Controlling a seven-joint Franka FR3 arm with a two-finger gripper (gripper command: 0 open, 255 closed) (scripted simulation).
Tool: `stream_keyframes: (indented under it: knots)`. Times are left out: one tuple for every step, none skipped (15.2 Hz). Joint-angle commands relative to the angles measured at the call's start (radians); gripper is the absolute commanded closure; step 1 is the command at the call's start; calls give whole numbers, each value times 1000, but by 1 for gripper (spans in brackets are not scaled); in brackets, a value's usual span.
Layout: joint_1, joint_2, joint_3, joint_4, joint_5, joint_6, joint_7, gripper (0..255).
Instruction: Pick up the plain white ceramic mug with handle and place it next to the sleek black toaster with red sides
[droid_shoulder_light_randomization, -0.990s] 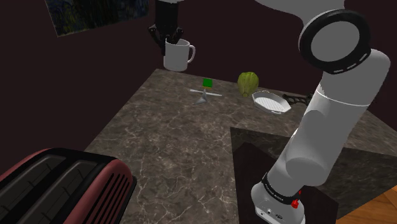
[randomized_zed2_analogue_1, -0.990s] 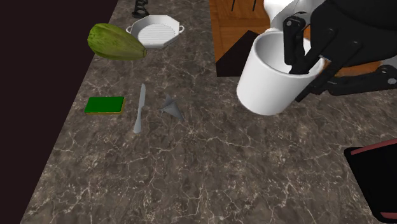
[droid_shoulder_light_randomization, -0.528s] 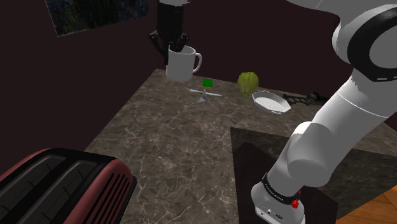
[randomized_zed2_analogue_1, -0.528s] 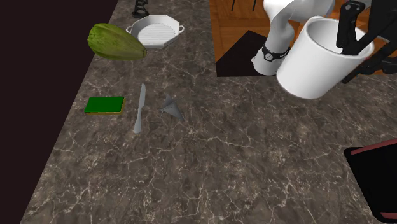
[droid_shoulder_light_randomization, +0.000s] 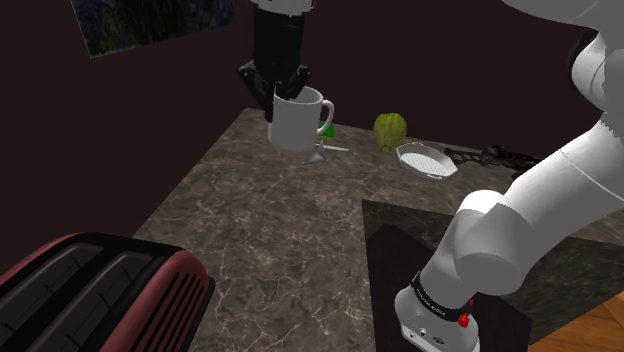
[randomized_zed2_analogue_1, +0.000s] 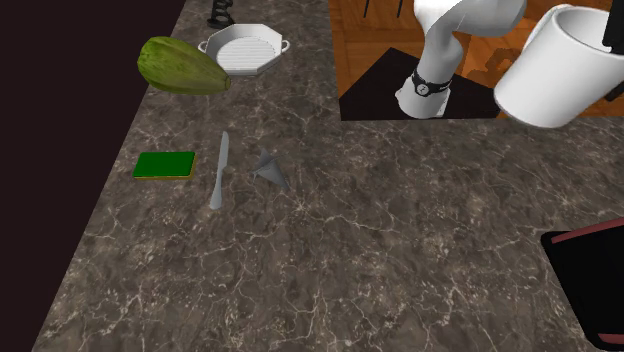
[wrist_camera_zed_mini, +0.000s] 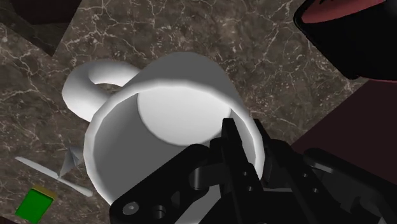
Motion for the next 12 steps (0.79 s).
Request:
stream_keyframes:
  knots:
    - [18,-43,24,-44,17,3,39,255]
    - [27,-62,35,-59,26,0,56,255]
    - [35,-81,46,-73,34,-3,74,255]
    - [44,-98,58,-86,43,-7,93,255]
    - [53,-115,71,-97,53,-10,111,255]
    - [61,-131,83,-108,62,-14,130,255]
    - [70,-146,96,-117,72,-18,149,255]
    - [79,-160,109,-125,81,-22,169,255]
    - [87,-173,123,-132,91,-26,189,255]
    - [96,-185,137,-138,101,-31,209,255]
    - [104,-197,151,-143,111,-35,229,255]
    - [113,-207,165,-146,121,-39,250,255]
